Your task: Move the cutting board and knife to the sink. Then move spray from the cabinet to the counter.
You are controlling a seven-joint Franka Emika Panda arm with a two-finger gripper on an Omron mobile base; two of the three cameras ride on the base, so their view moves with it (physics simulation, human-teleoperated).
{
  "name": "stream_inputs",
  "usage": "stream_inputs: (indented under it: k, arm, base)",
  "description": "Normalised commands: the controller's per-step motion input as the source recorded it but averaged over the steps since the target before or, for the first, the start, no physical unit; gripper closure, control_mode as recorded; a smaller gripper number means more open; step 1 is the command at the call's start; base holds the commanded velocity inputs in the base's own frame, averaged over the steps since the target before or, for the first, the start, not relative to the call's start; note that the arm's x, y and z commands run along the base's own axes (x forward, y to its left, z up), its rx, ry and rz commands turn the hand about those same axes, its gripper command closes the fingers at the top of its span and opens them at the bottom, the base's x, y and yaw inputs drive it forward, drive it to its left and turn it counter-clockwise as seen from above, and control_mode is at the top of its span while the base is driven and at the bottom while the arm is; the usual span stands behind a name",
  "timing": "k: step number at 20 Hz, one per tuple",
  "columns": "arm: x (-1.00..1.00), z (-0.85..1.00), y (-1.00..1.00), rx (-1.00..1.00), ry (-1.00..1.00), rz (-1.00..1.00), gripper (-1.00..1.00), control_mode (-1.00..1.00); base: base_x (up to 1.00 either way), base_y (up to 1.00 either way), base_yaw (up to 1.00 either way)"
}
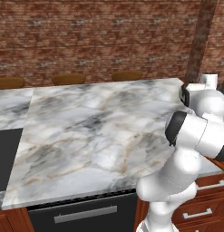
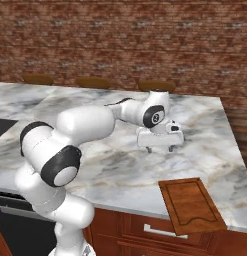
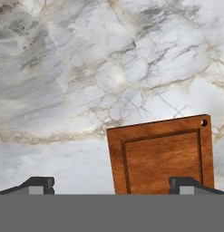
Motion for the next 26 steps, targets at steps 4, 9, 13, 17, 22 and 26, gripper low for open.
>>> stream_inputs:
  k: [4,9,13,17,22,26]
  arm:
    - [-1.00,0.57,-0.23,0.04,-0.13,-0.35,-1.00,-1.00]
    - [-1.00,0.37,-0.30,0.05,-0.04,-0.43,-1.00,-1.00]
    - [-1.00,0.11,-0.65,0.07,-0.02,-0.38,-1.00,-1.00]
    - [-1.00,-0.03,-0.76,0.06,0.00,-0.20,-1.00,-1.00]
    - [-0.45,-0.01,-0.25,0.06,0.00,-0.01,-1.00,-1.00]
    - [-0.31,-0.15,-0.01,0.13,-0.01,0.00,-1.00,-1.00]
  base:
    - [0.00,0.00,0.00]
    - [0.00,0.00,0.00]
    - [0.00,0.00,0.00]
    - [0.00,0.00,0.00]
    - [0.00,0.00,0.00]
    - [0.00,0.00,0.00]
